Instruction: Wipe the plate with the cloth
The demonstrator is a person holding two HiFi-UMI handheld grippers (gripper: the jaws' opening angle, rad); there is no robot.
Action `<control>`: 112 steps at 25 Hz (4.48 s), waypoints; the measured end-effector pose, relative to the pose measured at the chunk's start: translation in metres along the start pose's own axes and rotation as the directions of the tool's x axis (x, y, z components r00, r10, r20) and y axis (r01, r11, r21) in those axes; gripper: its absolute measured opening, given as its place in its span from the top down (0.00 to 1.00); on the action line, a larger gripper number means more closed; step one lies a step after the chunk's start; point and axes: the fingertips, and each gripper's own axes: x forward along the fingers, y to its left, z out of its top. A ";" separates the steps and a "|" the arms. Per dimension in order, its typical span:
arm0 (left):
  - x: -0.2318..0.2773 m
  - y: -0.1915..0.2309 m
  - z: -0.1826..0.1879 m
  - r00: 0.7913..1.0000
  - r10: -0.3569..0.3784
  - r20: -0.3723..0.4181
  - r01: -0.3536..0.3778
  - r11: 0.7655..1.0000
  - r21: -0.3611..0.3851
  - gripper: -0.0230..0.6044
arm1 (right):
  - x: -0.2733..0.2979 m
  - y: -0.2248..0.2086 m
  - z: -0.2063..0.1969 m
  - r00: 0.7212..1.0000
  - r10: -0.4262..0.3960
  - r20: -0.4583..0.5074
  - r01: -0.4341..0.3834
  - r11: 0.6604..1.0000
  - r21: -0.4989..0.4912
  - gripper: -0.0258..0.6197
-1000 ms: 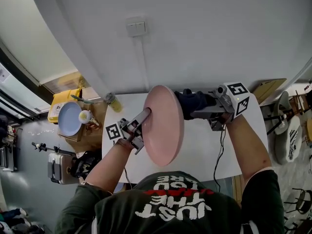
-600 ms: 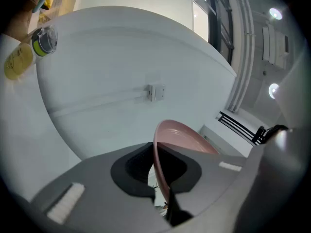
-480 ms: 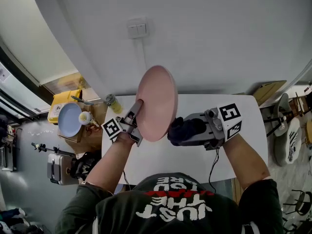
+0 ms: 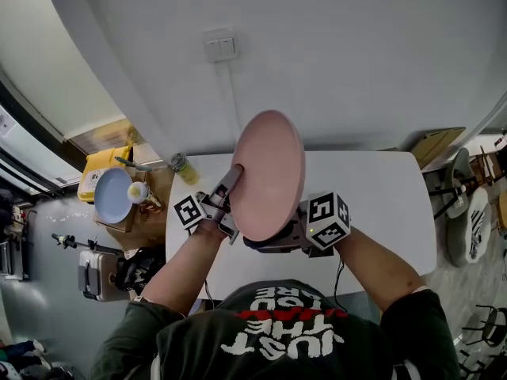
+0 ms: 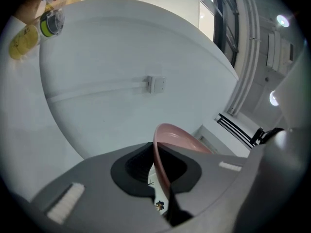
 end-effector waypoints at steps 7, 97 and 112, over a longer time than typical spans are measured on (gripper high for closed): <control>-0.003 -0.035 -0.019 0.985 -0.147 -0.088 0.143 0.988 -0.052 0.93 | -0.074 -0.054 0.011 0.923 -0.147 0.356 0.074 0.975 0.212 0.85; -0.004 -0.011 -0.038 0.984 -0.029 -0.173 0.021 0.999 -0.048 0.93 | -0.123 0.030 0.106 0.901 -0.040 0.433 0.113 0.983 -0.146 0.85; -0.003 -0.024 -0.051 0.979 -0.070 -0.193 0.052 0.994 -0.097 0.93 | -0.058 -0.050 0.026 0.927 -0.249 0.282 0.241 0.968 0.064 0.85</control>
